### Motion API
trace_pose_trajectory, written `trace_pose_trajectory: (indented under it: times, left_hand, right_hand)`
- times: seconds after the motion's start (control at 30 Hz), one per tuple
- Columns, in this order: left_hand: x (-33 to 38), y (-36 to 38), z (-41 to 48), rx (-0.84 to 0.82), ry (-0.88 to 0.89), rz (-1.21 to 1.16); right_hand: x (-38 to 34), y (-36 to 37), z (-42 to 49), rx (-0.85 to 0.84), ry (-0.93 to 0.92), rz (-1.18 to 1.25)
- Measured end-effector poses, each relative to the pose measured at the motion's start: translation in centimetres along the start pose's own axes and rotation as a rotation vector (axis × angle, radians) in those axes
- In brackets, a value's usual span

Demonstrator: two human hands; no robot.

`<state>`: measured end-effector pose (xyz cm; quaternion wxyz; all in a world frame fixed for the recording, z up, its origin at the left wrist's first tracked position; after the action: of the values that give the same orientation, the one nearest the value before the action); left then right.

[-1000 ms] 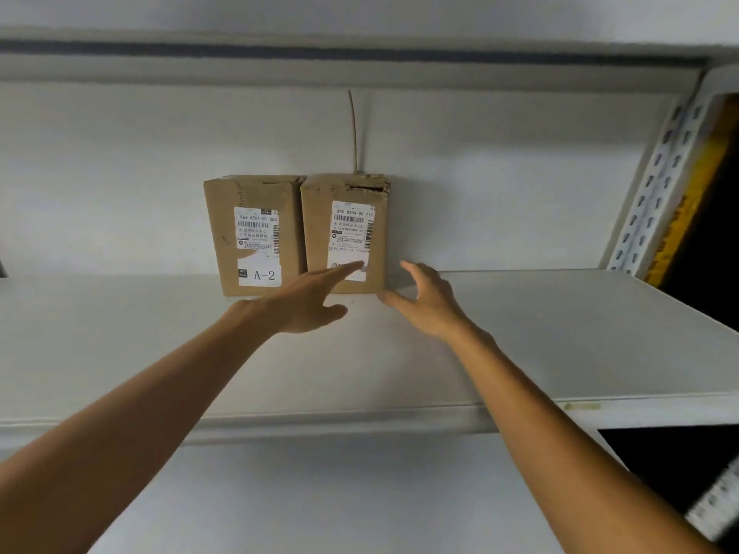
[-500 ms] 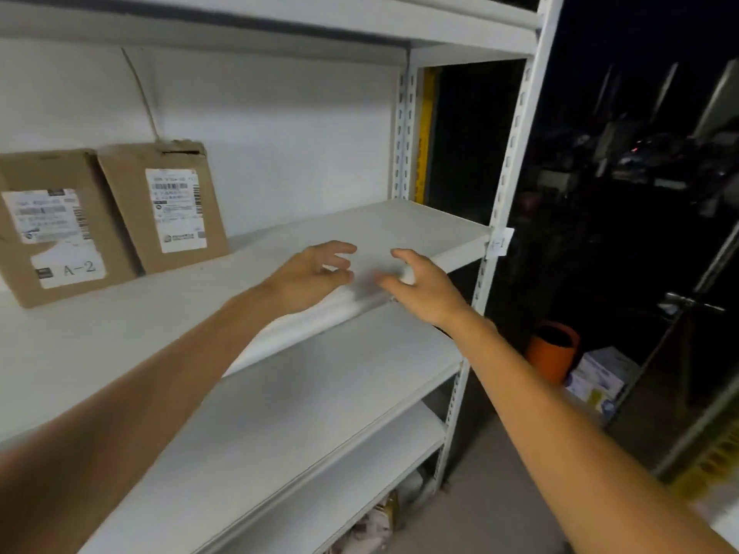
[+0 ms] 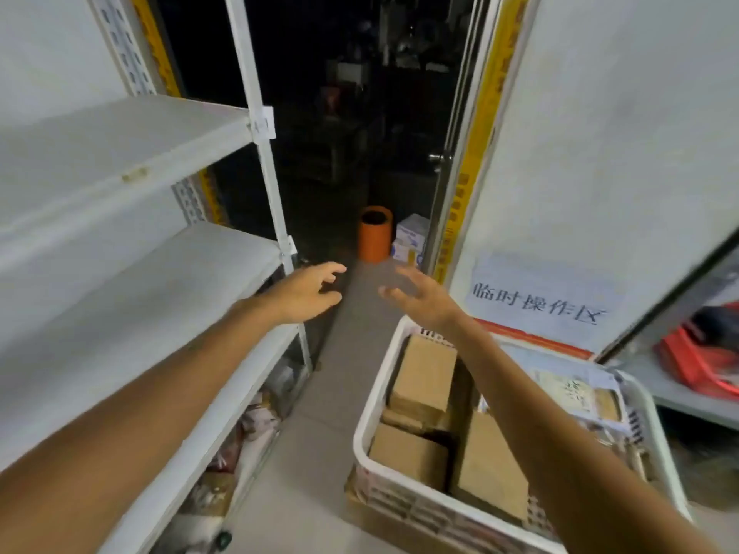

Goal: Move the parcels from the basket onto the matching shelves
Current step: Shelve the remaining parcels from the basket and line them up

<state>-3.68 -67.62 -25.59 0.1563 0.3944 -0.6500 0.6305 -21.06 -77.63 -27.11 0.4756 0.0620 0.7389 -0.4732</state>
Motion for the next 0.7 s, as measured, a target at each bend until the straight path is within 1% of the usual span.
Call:
trace_pose_trajectory:
  times: [0.07,0.2,0.3,0.47,0.63,0.7]
  left_hand:
    - [1.4,4.9,1.0,-0.039,0.007,0.000]
    - [4.2,14.0,2.5,-0.134,0.053,0.030]
    - [5.8,19.0,3.4,-0.179,0.079,0.014]
    - [7.1,24.9,4.8,-0.291,0.067,0.104]
    - [8.2,29.3,7.9,-0.400,0.059,0.089]
    - [8.3,31.2,9.5,-0.458,0.038,0.026]
  right_hand:
    - [4.5,-0.9,-1.9,0.036,0.049,0.056]
    - [12.4,-2.2,-5.2,0.014,0.164,0.096]
    - [17.5,-3.8,-7.0,-0.008,0.222,0.110]
    - [24.7,-6.2,-9.5,0.019,0.333,0.132]
    - [30.2,-7.8,-11.0,0.072,0.491,0.199]
    - [32.1,-8.4,-11.7,0.096,0.543,0.207]
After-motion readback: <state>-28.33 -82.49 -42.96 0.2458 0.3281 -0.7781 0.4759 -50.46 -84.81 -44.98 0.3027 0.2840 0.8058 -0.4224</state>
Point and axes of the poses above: each hand's wrist, its own z-axis towards the middle knuckle, its own y-axis out of the palm, x = y × z, the point moved 5 cm from there along z, towards the middle knuckle, and after that the axes turned 6 degrees about -z, right-handed, at the moved point
